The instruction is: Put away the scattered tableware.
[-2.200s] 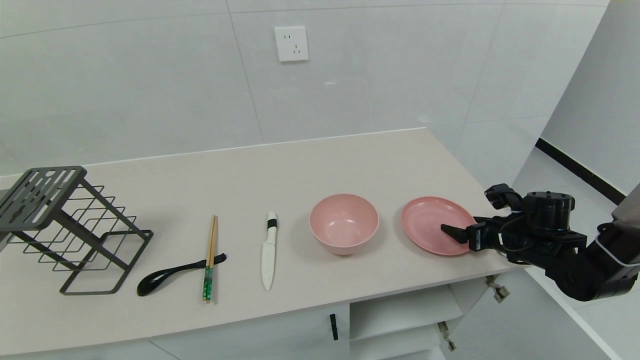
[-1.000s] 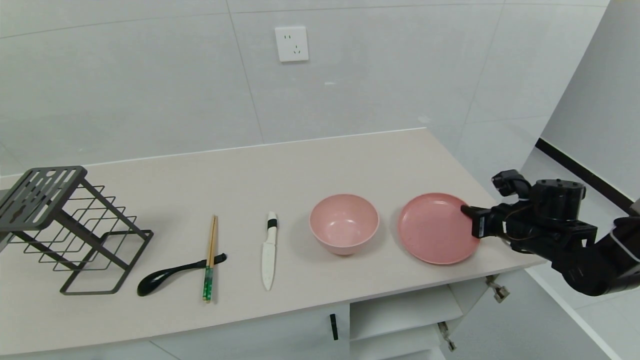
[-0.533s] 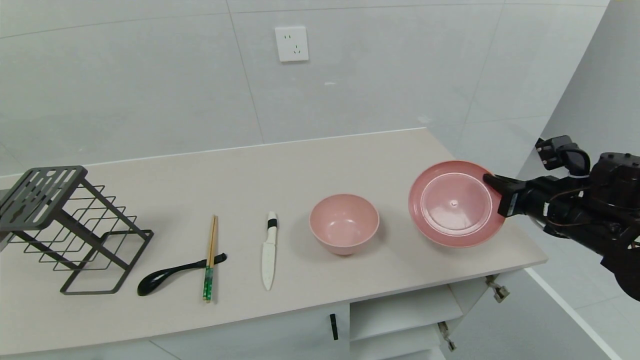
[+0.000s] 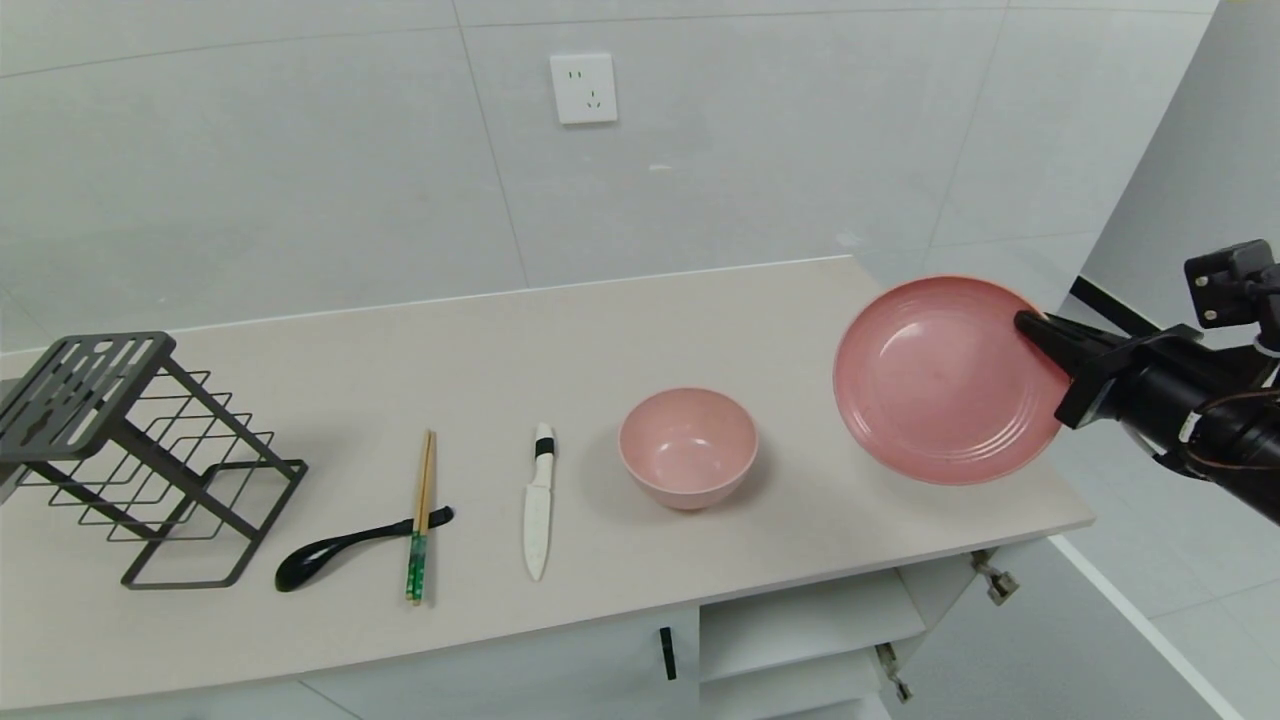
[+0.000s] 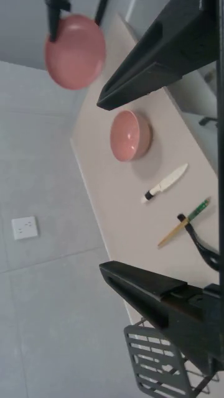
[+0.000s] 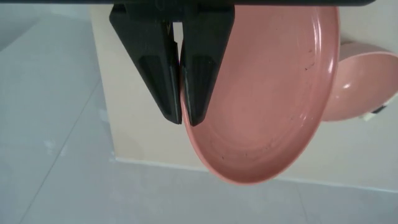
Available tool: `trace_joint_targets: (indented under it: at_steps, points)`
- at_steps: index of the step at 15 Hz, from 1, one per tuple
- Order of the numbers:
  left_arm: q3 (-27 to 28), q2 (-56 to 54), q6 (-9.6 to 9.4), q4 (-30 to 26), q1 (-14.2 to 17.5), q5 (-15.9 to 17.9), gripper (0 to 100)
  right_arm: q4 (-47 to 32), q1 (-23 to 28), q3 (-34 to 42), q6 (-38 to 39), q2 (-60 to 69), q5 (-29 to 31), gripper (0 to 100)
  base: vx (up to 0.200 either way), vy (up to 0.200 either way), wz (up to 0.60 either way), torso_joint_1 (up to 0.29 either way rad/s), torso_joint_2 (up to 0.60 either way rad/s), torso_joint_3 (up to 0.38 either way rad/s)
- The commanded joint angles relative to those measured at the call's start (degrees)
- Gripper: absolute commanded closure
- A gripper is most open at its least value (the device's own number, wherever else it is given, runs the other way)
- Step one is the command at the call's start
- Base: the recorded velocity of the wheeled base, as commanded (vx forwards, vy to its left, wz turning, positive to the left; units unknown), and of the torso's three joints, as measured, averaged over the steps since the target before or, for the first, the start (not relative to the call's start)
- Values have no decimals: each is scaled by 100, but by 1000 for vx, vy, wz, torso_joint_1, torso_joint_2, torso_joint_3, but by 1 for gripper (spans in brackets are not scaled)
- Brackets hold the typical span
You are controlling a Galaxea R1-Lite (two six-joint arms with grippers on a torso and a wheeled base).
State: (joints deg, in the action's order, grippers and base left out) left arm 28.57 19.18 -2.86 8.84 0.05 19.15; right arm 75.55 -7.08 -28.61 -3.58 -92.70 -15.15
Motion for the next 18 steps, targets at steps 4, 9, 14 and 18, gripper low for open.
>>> trace_joint_targets:
  at_steps: [4, 9, 14, 18]
  points:
    - [201, 2547, -601, 1155, -550, 1082, 0, 320, 49, 75, 33, 103, -93, 100, 0, 0, 0, 0, 0, 0]
    - [-63, 4121, -153, 3599, -875, 2137, 0, 435, 251, 383, 7, 586, -243, 100, 0, 0, 0, 0, 0, 0]
    - [-10, 5017, 875, 3686, -884, 1873, 0, 523, 304, 655, 16, 1070, -251, 100, 0, 0, 0, 0, 0, 0]
    - [201, 6124, 893, 3502, -1174, 607, 0, 531, 365, 673, 7, 1061, -260, 100, 0, 0, 0, 0, 0, 0]
